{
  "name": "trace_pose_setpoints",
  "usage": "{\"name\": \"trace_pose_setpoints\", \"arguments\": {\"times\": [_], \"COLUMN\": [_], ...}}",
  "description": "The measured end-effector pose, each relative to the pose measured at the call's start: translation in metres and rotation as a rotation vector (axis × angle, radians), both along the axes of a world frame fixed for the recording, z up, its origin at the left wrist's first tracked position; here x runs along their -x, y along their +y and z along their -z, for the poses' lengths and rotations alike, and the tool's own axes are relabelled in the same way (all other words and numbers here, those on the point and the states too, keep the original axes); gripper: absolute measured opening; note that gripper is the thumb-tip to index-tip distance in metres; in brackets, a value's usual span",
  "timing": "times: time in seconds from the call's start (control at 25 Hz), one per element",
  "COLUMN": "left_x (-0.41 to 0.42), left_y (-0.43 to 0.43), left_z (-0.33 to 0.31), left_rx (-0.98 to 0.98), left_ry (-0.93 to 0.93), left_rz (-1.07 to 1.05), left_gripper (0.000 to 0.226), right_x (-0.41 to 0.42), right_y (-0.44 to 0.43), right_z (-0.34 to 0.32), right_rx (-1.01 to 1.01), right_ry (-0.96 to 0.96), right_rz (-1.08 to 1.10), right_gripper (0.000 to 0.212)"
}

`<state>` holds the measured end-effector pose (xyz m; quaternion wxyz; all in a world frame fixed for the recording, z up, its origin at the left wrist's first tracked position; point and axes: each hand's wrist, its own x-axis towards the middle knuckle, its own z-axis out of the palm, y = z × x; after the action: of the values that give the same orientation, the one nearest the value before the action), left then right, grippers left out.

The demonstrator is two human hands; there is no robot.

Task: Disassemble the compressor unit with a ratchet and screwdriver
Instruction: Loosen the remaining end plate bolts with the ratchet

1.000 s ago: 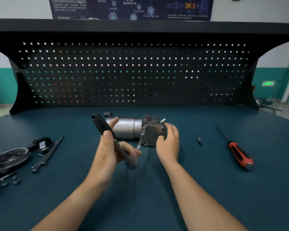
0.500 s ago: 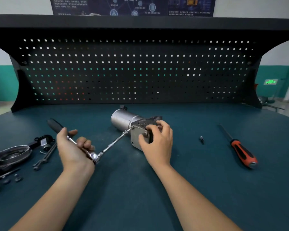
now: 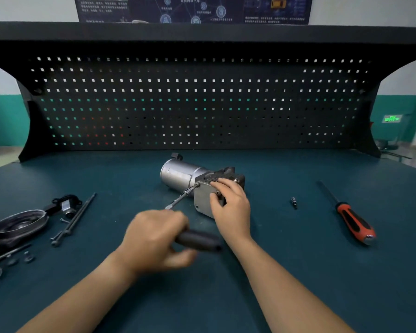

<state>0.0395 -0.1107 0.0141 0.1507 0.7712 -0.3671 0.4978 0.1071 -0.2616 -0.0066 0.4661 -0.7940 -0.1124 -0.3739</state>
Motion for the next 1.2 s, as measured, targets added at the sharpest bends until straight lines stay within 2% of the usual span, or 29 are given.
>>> {"name": "trace_pose_setpoints", "arguments": {"times": [0.04, 0.08, 0.12, 0.2, 0.24, 0.32, 0.36, 0.4, 0.48, 0.52, 0.56, 0.64, 0.72, 0.88, 1.0, 1.08, 1.16, 1.2], "left_x": [-0.001, 0.000, 0.002, 0.004, 0.002, -0.004, -0.006, -0.007, -0.009, -0.009, -0.010, -0.011, -0.013, -0.010, 0.001, 0.007, 0.009, 0.008], "left_y": [0.001, 0.000, -0.002, -0.007, -0.008, -0.002, 0.001, 0.004, 0.006, 0.006, 0.006, 0.006, 0.005, 0.003, 0.000, 0.000, -0.002, -0.004], "left_z": [0.003, 0.003, 0.002, -0.005, -0.009, -0.016, -0.020, -0.023, -0.023, -0.022, -0.022, -0.021, -0.021, -0.018, -0.011, -0.007, -0.005, -0.002], "left_rx": [-0.121, -0.091, 0.086, 0.778, 1.082, 1.415, 1.521, 1.615, 1.781, 1.851, 1.907, 1.937, 1.876, 1.538, 1.000, 0.562, 0.108, 0.028], "left_ry": [-0.023, -0.006, 0.066, 0.372, 0.486, 0.616, 0.668, 0.718, 0.792, 0.823, 0.845, 0.871, 0.850, 0.756, 0.571, 0.481, 0.350, 0.303], "left_rz": [-0.025, -0.029, -0.025, 0.125, 0.217, 0.268, 0.276, 0.295, 0.344, 0.396, 0.445, 0.454, 0.413, 0.313, 0.216, 0.159, 0.078, 0.057], "left_gripper": [0.019, 0.019, 0.016, 0.022, 0.028, 0.035, 0.036, 0.036, 0.032, 0.027, 0.022, 0.015, 0.013, 0.017, 0.019, 0.041, 0.047, 0.047], "right_x": [0.000, 0.001, 0.001, 0.004, 0.006, 0.011, 0.014, 0.020, 0.025, 0.024, 0.021, 0.015, 0.012, 0.010, 0.008, 0.006, 0.005, 0.006], "right_y": [0.001, 0.000, 0.000, -0.001, 0.001, 0.008, 0.015, 0.024, 0.043, 0.049, 0.052, 0.052, 0.045, 0.038, 0.038, 0.040, 0.041, 0.042], "right_z": [0.001, 0.001, 0.001, -0.002, -0.003, -0.002, 0.001, 0.002, -0.004, -0.008, -0.012, -0.018, -0.020, -0.017, -0.018, -0.018, -0.016, -0.014], "right_rx": [-0.005, -0.010, -0.017, -0.003, 0.056, 0.206, 0.218, 0.169, -0.070, -0.291, -0.558, -1.049, -1.253, -1.273, -1.260, -1.260, -1.297, -1.297], "right_ry": [-0.006, 0.003, 0.021, 0.011, -0.066, -0.293, -0.311, -0.194, 0.352, 0.601, 0.756, 0.858, 0.853, 0.785, 0.765, 0.743, 0.712, 0.710], "right_rz": [-0.006, -0.016, -0.022, 0.006, 0.072, 0.217, 0.206, 0.112, -0.126, -0.253, -0.399, -0.672, -0.809, -0.836, -0.780, -0.753, -0.741, -0.740], "right_gripper": [0.026, 0.026, 0.026, 0.025, 0.024, 0.019, 0.014, 0.012, 0.030, 0.033, 0.031, 0.026, 0.024, 0.024, 0.026, 0.026, 0.026, 0.025]}}
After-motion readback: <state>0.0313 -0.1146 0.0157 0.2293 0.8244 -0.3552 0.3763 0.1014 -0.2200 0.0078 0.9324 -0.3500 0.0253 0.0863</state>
